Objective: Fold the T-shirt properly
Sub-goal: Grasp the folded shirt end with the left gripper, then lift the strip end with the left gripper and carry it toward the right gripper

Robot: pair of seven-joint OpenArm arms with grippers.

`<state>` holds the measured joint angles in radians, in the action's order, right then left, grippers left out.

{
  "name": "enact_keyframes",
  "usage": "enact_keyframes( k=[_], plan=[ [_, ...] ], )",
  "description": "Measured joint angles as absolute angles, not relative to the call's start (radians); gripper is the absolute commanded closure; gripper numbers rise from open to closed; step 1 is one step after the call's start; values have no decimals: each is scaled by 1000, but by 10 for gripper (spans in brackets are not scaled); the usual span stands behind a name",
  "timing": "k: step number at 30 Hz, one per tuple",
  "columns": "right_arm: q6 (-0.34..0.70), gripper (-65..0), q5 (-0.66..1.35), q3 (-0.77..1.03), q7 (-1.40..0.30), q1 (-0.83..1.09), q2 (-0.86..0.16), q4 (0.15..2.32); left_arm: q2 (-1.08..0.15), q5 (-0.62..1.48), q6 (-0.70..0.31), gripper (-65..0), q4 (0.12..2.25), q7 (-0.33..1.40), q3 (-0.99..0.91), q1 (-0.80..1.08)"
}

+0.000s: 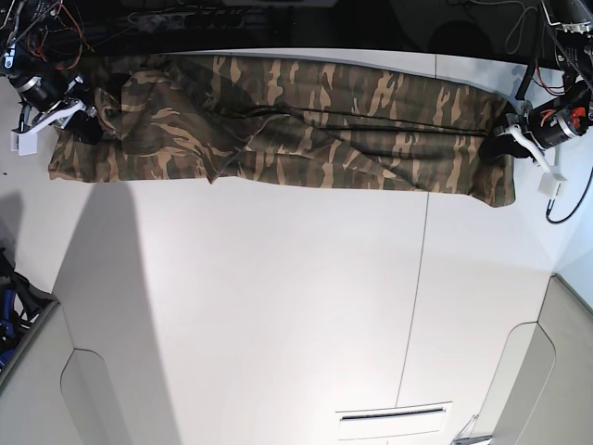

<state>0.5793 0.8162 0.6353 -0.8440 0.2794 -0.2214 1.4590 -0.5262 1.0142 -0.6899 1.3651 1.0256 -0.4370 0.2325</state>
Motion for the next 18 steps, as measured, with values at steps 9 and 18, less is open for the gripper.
enact_keyframes(
  k=[9,18],
  plan=[
    [580,-228,965,635,-905,279,-222,1459,-570,972,-690,0,1365,1033,-434,160],
    [580,-270,972,635,-939,277,-221,1503,-641,934,-690,0,1383,1052,-433,127]
  ],
)
